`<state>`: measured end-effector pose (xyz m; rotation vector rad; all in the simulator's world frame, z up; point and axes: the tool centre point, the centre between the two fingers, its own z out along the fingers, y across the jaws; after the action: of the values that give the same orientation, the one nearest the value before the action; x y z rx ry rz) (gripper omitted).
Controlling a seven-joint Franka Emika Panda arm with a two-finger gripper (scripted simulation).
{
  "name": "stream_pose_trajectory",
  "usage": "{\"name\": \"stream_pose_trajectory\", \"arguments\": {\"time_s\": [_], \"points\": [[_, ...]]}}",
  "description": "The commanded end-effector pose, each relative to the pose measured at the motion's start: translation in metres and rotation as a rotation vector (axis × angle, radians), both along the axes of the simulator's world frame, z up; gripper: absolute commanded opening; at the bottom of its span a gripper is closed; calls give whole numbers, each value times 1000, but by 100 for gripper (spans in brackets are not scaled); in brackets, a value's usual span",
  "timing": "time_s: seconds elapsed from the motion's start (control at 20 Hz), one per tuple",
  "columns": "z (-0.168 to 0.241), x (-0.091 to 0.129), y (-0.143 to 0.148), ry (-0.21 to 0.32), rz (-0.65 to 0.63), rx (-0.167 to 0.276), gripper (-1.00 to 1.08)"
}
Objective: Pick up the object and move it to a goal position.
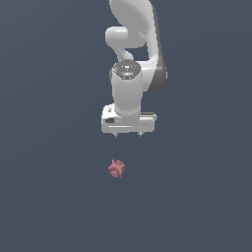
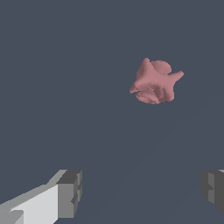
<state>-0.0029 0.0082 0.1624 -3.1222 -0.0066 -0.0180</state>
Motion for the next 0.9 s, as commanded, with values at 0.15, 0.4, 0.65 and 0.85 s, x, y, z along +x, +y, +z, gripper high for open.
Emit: {"name": "stream_pose_trajectory", "arguments": {"time_s": [0.15, 0.4, 0.65, 0.85], "points": [[3, 2, 5, -5, 14, 0, 100], [14, 9, 26, -28, 71, -2, 100], [15, 10, 27, -30, 75, -2, 100], [15, 10, 27, -30, 73, -2, 100]]}}
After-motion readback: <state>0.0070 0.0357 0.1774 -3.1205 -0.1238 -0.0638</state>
